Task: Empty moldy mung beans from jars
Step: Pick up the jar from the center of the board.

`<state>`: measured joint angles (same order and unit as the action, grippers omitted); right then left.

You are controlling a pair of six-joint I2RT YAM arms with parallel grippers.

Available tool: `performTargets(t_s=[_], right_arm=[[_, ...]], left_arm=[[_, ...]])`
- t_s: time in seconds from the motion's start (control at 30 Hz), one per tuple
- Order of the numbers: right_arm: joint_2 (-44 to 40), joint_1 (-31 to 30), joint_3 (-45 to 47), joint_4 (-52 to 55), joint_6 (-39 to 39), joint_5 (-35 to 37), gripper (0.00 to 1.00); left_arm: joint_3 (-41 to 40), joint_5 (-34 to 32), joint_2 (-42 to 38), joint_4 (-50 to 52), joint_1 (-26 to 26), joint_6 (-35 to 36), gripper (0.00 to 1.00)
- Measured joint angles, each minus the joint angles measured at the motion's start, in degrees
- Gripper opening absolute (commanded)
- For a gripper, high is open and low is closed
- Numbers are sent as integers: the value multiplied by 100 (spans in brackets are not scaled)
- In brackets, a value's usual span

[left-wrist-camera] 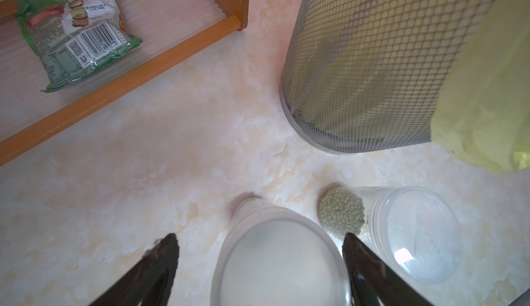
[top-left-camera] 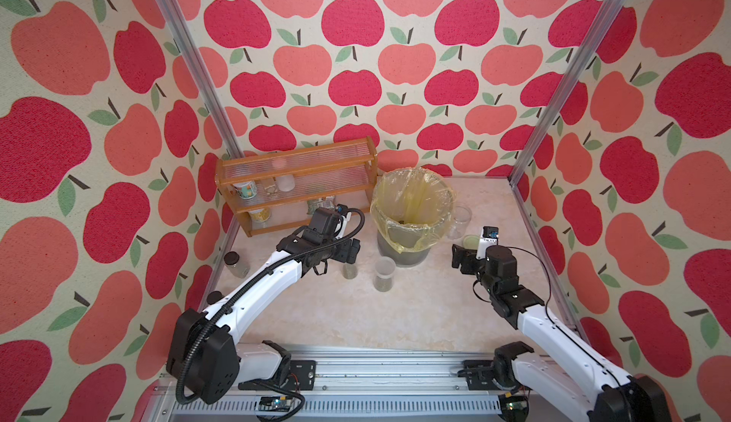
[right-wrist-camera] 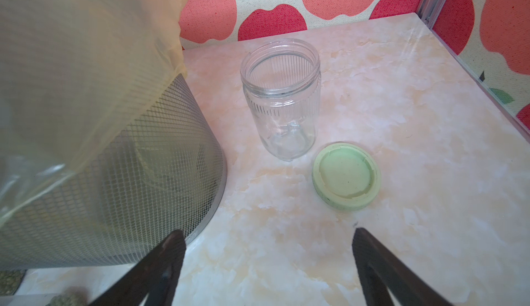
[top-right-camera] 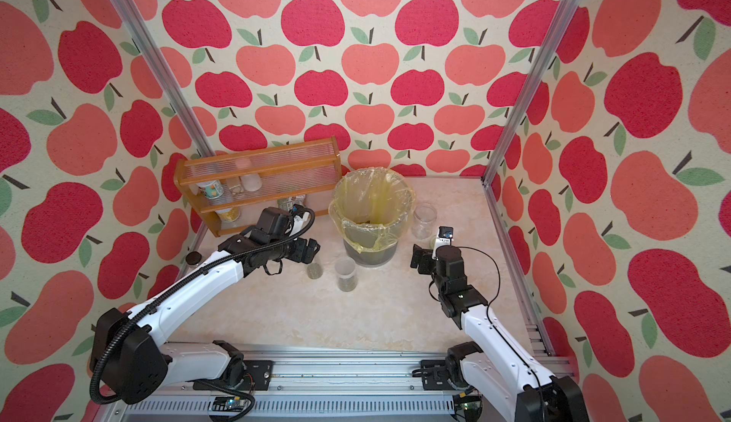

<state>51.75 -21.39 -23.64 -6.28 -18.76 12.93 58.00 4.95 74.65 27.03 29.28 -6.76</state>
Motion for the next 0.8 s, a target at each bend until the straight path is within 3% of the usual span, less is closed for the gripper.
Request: performTargets(t_s=[0.17, 0.27, 0.4, 0.8], right_arm=[[0, 0, 0, 0, -2, -4, 93], [0, 0, 0, 2, -11, -17, 93], [-46, 0, 0, 46, -46, -15, 93], [-157, 0, -9, 98, -68, -282, 93]], left_arm=[[-74, 0, 59, -155, 0, 0, 87], [-81, 2, 138, -258, 0, 2, 79], [-81, 2, 249, -323, 0, 15, 60], [232, -4, 332, 11, 0, 63, 55]])
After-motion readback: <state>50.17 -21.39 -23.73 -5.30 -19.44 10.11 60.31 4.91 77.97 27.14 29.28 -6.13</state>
